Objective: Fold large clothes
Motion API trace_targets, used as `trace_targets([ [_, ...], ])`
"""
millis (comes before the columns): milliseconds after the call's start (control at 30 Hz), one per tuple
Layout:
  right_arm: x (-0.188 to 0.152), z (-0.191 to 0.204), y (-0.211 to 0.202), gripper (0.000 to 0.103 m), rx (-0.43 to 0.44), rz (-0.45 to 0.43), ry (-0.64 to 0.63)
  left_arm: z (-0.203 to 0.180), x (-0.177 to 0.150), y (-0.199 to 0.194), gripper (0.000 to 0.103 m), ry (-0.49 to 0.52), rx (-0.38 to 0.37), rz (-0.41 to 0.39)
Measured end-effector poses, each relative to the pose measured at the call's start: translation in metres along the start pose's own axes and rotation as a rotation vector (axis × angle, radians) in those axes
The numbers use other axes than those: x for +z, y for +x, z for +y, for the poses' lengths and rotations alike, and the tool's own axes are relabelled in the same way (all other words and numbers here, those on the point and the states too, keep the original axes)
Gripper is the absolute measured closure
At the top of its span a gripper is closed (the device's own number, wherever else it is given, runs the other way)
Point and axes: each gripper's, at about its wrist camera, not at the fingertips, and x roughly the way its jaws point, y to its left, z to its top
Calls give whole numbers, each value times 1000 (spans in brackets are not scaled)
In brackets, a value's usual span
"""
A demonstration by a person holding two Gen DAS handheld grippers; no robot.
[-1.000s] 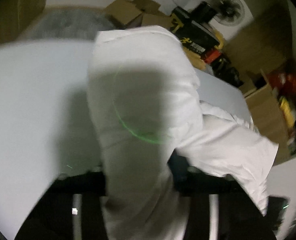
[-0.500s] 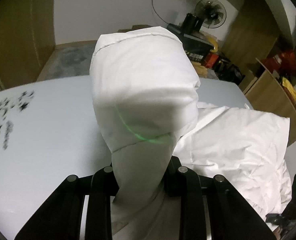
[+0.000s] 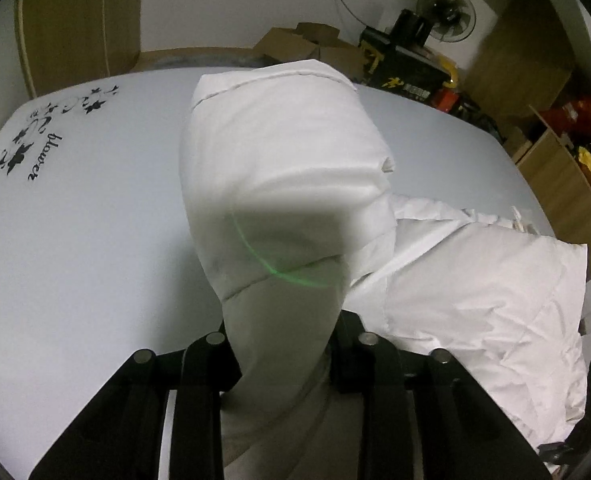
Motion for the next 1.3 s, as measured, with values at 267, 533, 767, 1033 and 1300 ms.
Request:
trace_targets([
  [267, -5, 24, -75, 20, -134, -109, 27, 33, -17, -70, 0, -84, 88, -88],
  [533, -57, 132, -207, 17, -283, -376, -214, -19, -114, -239, 0, -145, 297, -414],
  [767, -163, 240, -267, 0, -524, -532, -541, -81, -224, -292, 0, -159, 304, -537],
  [1033, -177, 255, -236, 0, -604, -507, -597, -116, -286, -275, 0, -124, 430, -474],
  [1300, -170, 239, -211, 0, -614, -489, -573, -127, -297, -274, 0, -92, 395, -457],
])
